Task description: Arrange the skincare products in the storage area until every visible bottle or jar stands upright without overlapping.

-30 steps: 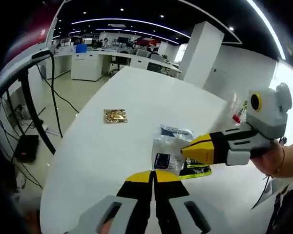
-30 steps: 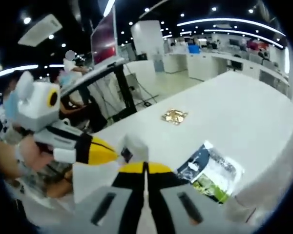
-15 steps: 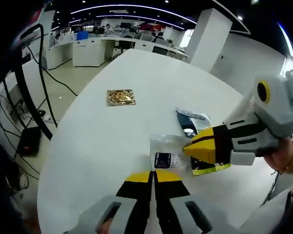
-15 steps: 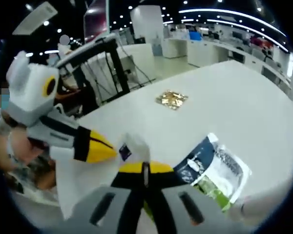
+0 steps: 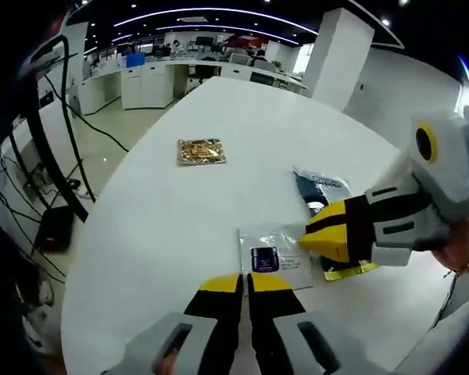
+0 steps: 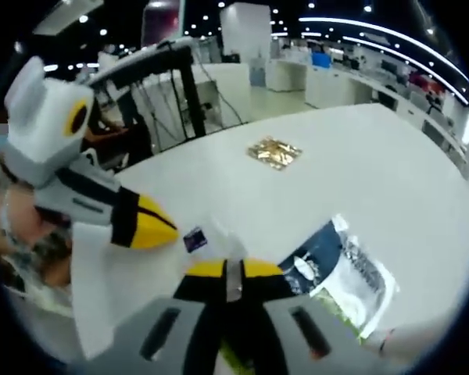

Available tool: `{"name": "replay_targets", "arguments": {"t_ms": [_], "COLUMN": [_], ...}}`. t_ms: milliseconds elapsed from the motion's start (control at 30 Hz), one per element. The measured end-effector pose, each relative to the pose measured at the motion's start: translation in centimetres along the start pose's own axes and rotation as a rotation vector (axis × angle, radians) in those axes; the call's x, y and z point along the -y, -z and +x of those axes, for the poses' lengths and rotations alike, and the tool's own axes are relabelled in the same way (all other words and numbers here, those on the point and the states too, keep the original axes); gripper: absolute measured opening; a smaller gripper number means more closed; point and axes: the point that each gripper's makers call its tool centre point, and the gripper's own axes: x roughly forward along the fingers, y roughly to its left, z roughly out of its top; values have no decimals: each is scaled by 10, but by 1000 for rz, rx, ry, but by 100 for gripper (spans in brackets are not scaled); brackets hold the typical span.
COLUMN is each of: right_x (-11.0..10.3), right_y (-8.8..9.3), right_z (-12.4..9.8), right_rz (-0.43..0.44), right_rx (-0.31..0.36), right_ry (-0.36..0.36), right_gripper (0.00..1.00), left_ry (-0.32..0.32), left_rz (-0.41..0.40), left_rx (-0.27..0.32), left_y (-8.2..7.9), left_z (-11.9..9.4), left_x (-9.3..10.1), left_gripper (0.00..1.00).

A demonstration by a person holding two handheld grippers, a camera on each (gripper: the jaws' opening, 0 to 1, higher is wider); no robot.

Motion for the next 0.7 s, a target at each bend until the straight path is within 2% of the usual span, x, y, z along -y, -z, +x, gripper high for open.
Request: {"name": "replay_targets", "arguments": {"t_ms": [100, 200, 333, 433, 467, 533, 700], "right_x": [2, 1, -12, -13, -16, -21, -23], "right_y": [-2, -4, -8, -8, -8, -5, 9], "right_z": [-1, -4, -5, -5, -5, -3, 6], "right_rz": [-34, -36, -15, -12, -1, 20, -33], "right_rx": [6, 17, 41, 39, 46, 35, -26], "right_ry": [18, 22, -37, -31, -49, -72, -59], "right_gripper": [6, 6, 4, 3, 3, 2, 1], "left_ry": [-9, 22, 2, 16, 13, 6, 11], "left_rz": [11, 1, 29, 20, 20, 27, 24], "left_rx": [6, 3, 8, 6, 7, 9, 11], "left_y": [-1, -1, 0, 0, 0, 0, 0], "left_z": [1, 1, 2, 1, 1, 0, 1], "left_x": [-2, 3, 0, 2, 1, 0, 0], "left_gripper": [3, 3, 3, 3, 3, 3, 3]}}
